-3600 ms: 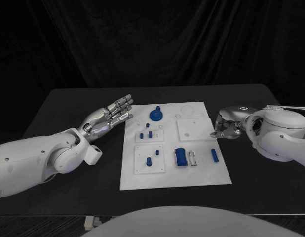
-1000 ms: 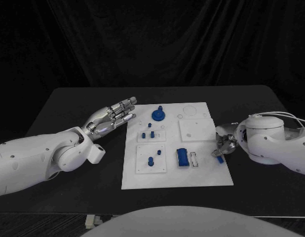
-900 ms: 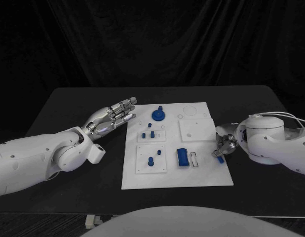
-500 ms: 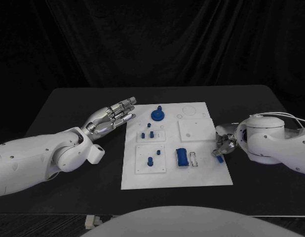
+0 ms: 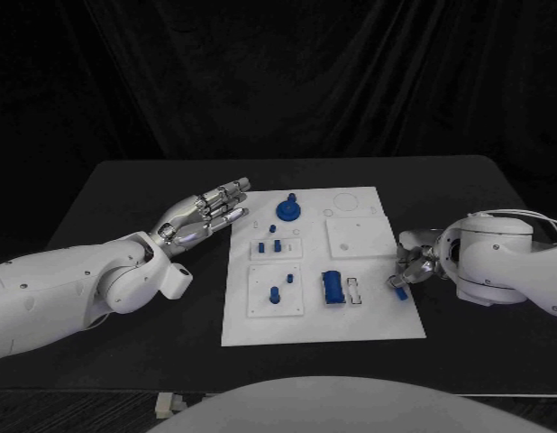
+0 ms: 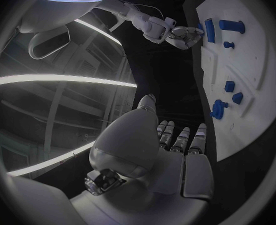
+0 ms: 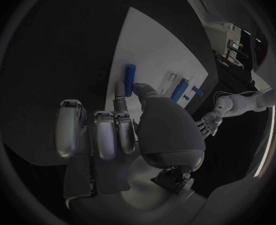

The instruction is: Assemble the parts on the task board

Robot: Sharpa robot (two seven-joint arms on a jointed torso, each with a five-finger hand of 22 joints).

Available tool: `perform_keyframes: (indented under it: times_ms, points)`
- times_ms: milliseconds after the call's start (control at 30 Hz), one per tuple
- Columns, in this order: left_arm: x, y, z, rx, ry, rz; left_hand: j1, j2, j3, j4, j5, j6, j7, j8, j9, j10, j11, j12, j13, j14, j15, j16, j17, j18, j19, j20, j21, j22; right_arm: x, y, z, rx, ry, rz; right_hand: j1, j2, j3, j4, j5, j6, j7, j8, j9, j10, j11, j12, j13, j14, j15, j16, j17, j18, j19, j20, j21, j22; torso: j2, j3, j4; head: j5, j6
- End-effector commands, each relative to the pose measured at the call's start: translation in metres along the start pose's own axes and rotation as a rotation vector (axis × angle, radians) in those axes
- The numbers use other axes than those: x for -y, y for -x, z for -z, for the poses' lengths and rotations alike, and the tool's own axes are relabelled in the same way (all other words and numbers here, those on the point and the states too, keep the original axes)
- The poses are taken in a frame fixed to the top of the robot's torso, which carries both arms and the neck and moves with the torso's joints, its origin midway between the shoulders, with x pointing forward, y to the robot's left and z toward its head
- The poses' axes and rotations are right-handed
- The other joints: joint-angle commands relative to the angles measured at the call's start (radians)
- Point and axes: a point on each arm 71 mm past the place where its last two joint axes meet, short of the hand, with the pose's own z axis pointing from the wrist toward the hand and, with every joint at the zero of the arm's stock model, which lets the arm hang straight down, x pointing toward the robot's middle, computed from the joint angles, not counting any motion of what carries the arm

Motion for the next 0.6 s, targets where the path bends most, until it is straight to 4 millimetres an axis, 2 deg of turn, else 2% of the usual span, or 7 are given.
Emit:
perform_keyframes:
  times_ms: [33, 200, 367, 600]
  points:
    - [0.003, -0.001, 0.000, -0.006, -0.048, 0.009, 0.010, 0.002, 0.006, 0.001, 0.006, 0.003, 0.007, 0.005, 0.002, 0.001, 0.008, -0.003, 0.001, 0.000, 0.007, 0.007, 0.001, -0.017, 0.002, 0.004, 0.004, 0.001, -0.002, -0.003, 0.002, -0.063, 0.005, -0.134, -0.006, 0.003, 0.052, -0.051, 0.000, -0.005, -0.006, 0.006, 0.003, 0.107, -0.003, 0.003, 0.263, 0.080, -0.003, -0.004, 0.136, 0.020, 0.032, -0.009, -0.006, 0.187, 0.001, -0.0001, 0.0000, 0.000, 0.000]
    - [0.003, -0.001, -0.001, -0.008, -0.047, 0.010, 0.010, 0.002, 0.006, 0.002, 0.006, 0.003, 0.008, 0.005, 0.002, 0.002, 0.013, -0.001, 0.002, 0.002, 0.007, 0.008, 0.002, -0.017, 0.002, 0.004, 0.004, 0.001, -0.005, 0.003, 0.007, -0.088, 0.021, -0.203, -0.016, 0.002, 0.053, -0.052, -0.014, -0.008, -0.006, 0.008, 0.005, 0.107, -0.003, 0.003, 0.263, 0.081, -0.003, -0.003, 0.137, 0.020, 0.032, -0.009, -0.008, 0.187, -0.001, 0.0003, -0.0001, -0.003, 0.000]
    - [0.003, -0.002, -0.001, -0.009, -0.045, 0.011, 0.010, 0.002, 0.007, 0.002, 0.006, 0.003, 0.009, 0.005, 0.002, 0.003, 0.015, 0.000, 0.002, 0.002, 0.008, 0.008, 0.002, -0.018, 0.002, 0.004, 0.004, 0.001, -0.011, 0.004, 0.007, -0.124, 0.035, -0.263, -0.021, 0.002, 0.055, -0.052, -0.023, -0.012, -0.006, 0.008, 0.006, 0.107, -0.003, 0.003, 0.263, 0.080, -0.003, -0.004, 0.135, 0.022, 0.029, -0.009, -0.019, 0.183, -0.001, 0.0001, -0.0004, -0.002, 0.000]
    - [0.003, -0.002, -0.001, -0.010, -0.043, 0.011, 0.010, 0.002, 0.007, 0.002, 0.006, 0.004, 0.010, 0.005, 0.002, 0.005, 0.017, 0.002, 0.002, 0.003, 0.009, 0.009, 0.002, -0.018, 0.003, 0.004, 0.005, 0.001, -0.018, 0.004, 0.006, -0.139, 0.050, -0.312, -0.025, 0.003, 0.056, -0.052, -0.026, -0.016, -0.004, 0.007, 0.005, 0.107, -0.002, 0.003, 0.263, 0.080, -0.003, -0.004, 0.134, 0.023, 0.029, -0.009, -0.021, 0.183, 0.000, 0.0000, 0.0012, -0.008, 0.000]
